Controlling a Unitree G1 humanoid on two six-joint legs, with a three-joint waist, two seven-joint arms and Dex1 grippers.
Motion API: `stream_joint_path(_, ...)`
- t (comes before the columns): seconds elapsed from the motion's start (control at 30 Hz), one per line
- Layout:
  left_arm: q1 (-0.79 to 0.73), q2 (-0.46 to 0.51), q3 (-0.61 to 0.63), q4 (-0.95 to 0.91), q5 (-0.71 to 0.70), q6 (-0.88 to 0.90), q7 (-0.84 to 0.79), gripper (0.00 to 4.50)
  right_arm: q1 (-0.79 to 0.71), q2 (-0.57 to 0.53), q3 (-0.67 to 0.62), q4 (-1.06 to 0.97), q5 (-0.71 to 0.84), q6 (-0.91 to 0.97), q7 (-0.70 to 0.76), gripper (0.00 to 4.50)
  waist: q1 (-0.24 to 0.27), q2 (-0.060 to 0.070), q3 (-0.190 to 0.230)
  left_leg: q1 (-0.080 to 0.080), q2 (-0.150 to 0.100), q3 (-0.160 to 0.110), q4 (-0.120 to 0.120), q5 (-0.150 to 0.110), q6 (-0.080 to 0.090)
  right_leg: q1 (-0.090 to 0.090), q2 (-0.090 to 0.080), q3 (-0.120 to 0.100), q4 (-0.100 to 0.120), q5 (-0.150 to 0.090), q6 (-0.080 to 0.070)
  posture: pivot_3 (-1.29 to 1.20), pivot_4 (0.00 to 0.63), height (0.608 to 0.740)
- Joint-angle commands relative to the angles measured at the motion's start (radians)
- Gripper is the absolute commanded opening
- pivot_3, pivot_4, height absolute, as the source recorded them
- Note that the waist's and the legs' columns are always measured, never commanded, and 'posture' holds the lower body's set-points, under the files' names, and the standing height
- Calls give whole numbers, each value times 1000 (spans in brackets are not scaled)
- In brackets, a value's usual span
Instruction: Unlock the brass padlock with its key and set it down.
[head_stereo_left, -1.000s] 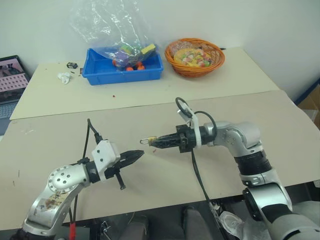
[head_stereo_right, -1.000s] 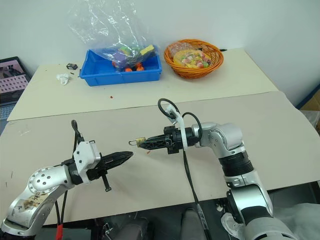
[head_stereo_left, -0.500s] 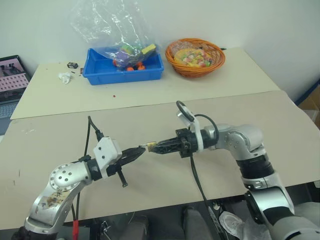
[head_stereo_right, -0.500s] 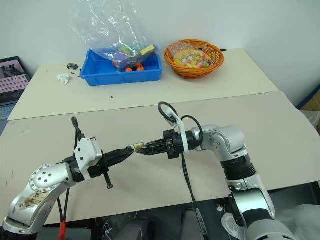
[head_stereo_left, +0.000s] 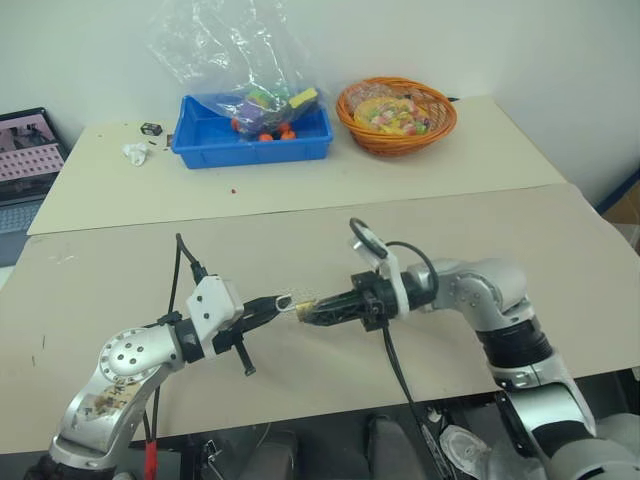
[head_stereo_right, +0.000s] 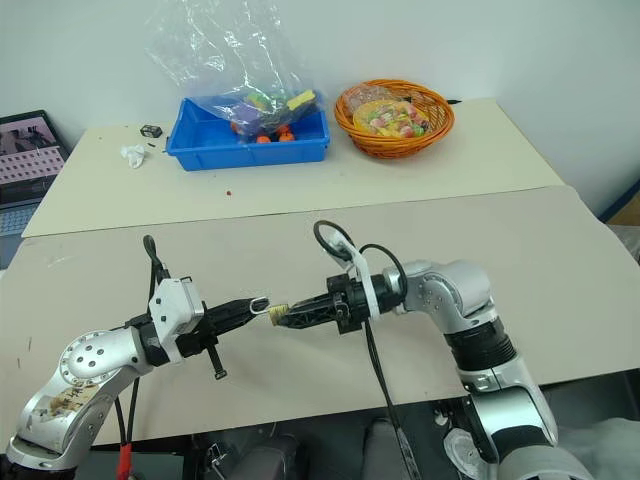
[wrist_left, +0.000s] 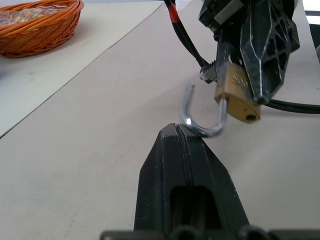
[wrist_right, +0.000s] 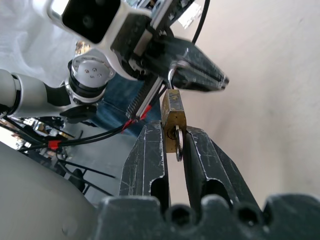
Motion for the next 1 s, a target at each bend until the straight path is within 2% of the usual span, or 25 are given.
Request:
stream_joint_path(0.03, -4, 0, 25, -23, 1, -15, 2, 15, -6, -2, -11, -39, 32, 3, 7, 403, 0, 0, 0, 0, 0, 0, 0, 0, 0, 0, 0, 0, 0, 0, 0, 0, 150, 732)
stream_joint_path(0.4, -10, -3, 18, -51, -9, 30, 28, 15, -36, -29, -60, 7, 61, 23, 40, 403, 1, 0, 0, 0, 0, 0, 0, 0, 0, 0, 0, 0, 0, 0, 0, 0, 150, 732)
stream_joint_path(0.5, -5, -1, 17, -63, -7, 37, 34, 15, -66, -65, -126, 58, 147, 105, 88, 403, 3, 0, 0, 0, 0, 0, 0, 0, 0, 0, 0, 0, 0, 0, 0, 0, 150, 732)
stream_joint_path(0.67, 12, -3, 18, -68, 2, 34, 42, 15, -126, -107, -157, 187, 167, 175, 110, 403, 1, 0, 0, 0, 0, 0, 0, 0, 0, 0, 0, 0, -1, 0, 0, 0, 150, 732)
stream_joint_path(0.8, 21, 9, 16, -66, 47, -21, 28, 15, -162, -103, 0, 338, 19, 215, 23, 403, 2, 0, 0, 1, 1, 2, 0, 0, 0, 1, 0, 2, 0, 0, -1, 0, 150, 732)
stream_joint_path(1.0, 42, 16, 24, -82, 74, -66, 15, 15, -214, -103, 91, 462, -80, 196, 26, 403, 2, 0, 0, -1, 0, 2, 0, 0, 1, 0, 0, 3, 0, 1, -1, 0, 150, 732)
